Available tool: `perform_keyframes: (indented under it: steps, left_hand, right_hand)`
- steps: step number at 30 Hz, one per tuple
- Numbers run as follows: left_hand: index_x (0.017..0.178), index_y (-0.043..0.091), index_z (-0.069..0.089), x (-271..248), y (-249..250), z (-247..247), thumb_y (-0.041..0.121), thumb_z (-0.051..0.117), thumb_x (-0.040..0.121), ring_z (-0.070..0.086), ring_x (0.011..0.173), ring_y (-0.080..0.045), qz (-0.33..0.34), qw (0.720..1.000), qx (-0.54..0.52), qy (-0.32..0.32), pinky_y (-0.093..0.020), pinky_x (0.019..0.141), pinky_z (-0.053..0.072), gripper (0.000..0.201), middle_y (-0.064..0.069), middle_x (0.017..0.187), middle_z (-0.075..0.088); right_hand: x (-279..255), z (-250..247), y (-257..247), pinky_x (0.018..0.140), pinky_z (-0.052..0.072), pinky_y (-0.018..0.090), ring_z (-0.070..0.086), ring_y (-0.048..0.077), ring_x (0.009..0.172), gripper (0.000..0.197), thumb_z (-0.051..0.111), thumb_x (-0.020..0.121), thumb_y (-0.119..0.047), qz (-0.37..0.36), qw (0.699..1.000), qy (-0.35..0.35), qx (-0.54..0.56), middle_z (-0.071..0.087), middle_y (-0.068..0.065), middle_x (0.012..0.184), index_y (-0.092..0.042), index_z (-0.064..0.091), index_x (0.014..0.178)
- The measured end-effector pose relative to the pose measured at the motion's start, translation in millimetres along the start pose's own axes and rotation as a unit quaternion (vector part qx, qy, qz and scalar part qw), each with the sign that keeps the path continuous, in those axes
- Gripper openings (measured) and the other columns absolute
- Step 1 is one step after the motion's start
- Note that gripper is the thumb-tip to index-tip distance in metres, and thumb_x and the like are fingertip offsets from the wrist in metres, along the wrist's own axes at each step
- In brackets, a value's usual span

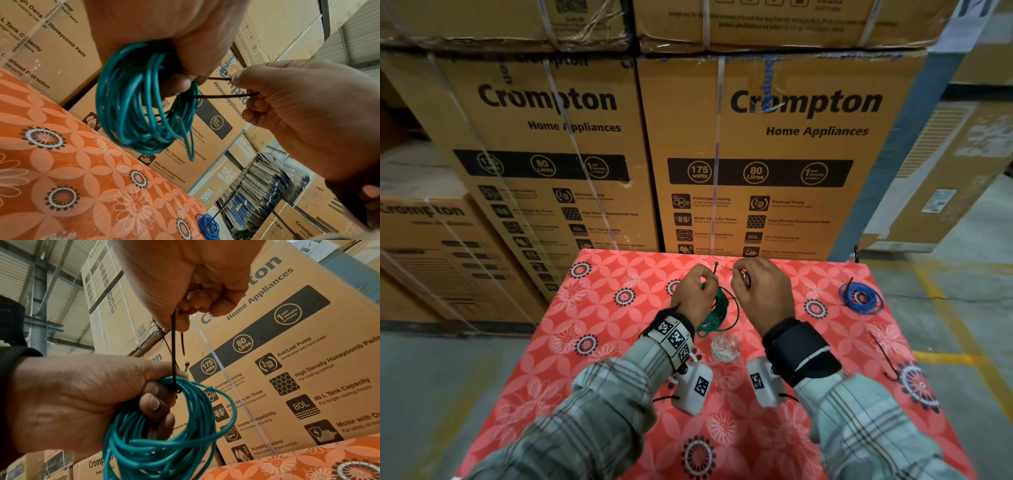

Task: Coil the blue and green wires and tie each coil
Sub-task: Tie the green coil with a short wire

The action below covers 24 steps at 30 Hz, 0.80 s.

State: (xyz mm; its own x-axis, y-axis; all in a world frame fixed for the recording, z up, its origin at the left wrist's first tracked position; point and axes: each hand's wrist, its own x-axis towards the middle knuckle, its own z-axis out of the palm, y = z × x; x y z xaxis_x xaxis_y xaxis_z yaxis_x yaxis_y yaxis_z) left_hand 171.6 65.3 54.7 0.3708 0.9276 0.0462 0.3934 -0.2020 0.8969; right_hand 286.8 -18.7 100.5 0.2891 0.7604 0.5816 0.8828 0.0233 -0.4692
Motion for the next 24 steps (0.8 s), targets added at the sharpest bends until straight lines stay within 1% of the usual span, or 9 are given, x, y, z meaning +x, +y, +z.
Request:
perform_keyframes:
  steps: [3,6,9,11,13,17,21,24]
  left_hand:
    - [0.08,0.025,0.05,-0.5,1.0,0.1,0.03,0.049,0.091,0.043,0.049,-0.019,0.009,1.0,0.015,0.001,-0.034,0.051,0.038,0.012,0.004,0.056,0.049]
    - [0.08,0.023,0.051,-1.7,1.7,0.9,0.029,0.05,0.091,0.046,0.054,-0.02,0.02,0.999,0.027,0.004,-0.038,0.056,0.043,0.013,0.001,0.062,0.053]
    - [0.081,0.021,0.051,-2.3,0.8,1.4,0.028,0.05,0.091,0.045,0.054,-0.021,0.019,1.0,0.021,0.004,-0.033,0.055,0.038,0.012,-0.001,0.062,0.052]
    - [0.08,0.021,0.051,-2.4,-0.2,1.6,0.028,0.05,0.091,0.044,0.053,-0.02,0.017,1.0,0.022,0.003,-0.031,0.055,0.036,0.013,0.001,0.061,0.05]
    - [0.079,0.023,0.05,-2.2,-0.8,1.6,0.028,0.05,0.091,0.043,0.053,-0.02,0.015,1.0,0.022,0.003,-0.031,0.055,0.037,0.014,0.003,0.059,0.049]
    - [0.078,0.024,0.05,-1.7,-0.3,1.3,0.027,0.05,0.091,0.046,0.056,-0.02,0.018,1.0,0.024,0.001,-0.033,0.057,0.039,0.013,0.003,0.061,0.051]
    - [0.08,0.022,0.051,-2.1,-0.8,1.1,0.031,0.05,0.09,0.044,0.052,-0.02,0.021,1.0,0.02,0.001,-0.035,0.054,0.04,0.013,0.004,0.059,0.05]
    - [0.079,0.024,0.05,-1.6,-2.2,2.1,0.033,0.049,0.089,0.041,0.049,-0.021,0.012,1.0,0.015,-0.003,-0.032,0.052,0.036,0.014,0.005,0.055,0.047]
  right_hand:
    - [0.8,-0.5,-0.7,0.06,0.044,0.031,0.055,0.019,0.067,0.006,0.059,0.084,-0.011,-0.009,1.0,0.009,0.001,0.063,0.003,0.075,-0.011,0.065,0.08]
    - [1.6,0.0,0.1,0.06,0.044,0.032,0.056,0.021,0.067,0.011,0.055,0.085,-0.015,-0.012,1.0,0.005,0.001,0.063,0.003,0.075,-0.011,0.065,0.082]
    - [1.5,0.3,1.7,0.06,0.046,0.033,0.056,0.021,0.068,0.013,0.054,0.085,-0.017,-0.012,1.0,-0.002,-0.005,0.064,0.003,0.076,-0.011,0.066,0.082]
    - [0.8,0.9,2.9,0.06,0.046,0.034,0.056,0.021,0.068,0.013,0.054,0.085,-0.017,-0.008,1.0,-0.006,-0.007,0.063,0.004,0.076,-0.012,0.066,0.083]
    - [0.5,1.9,3.8,0.061,0.048,0.035,0.057,0.022,0.068,0.012,0.055,0.085,-0.016,-0.006,1.0,-0.009,-0.008,0.063,0.004,0.076,-0.012,0.066,0.084]
    - [0.6,3.1,3.0,0.06,0.049,0.037,0.057,0.022,0.067,0.007,0.06,0.084,-0.012,-0.005,1.0,-0.013,-0.014,0.063,0.005,0.075,-0.012,0.066,0.082]
    - [0.5,3.9,4.0,0.059,0.047,0.037,0.056,0.023,0.066,0.012,0.055,0.085,-0.016,-0.009,1.0,-0.004,-0.006,0.062,0.005,0.073,-0.012,0.065,0.081]
    - [0.5,4.0,4.5,0.059,0.047,0.036,0.056,0.024,0.066,0.013,0.054,0.084,-0.017,-0.009,1.0,-0.002,-0.002,0.062,0.005,0.073,-0.012,0.065,0.081]
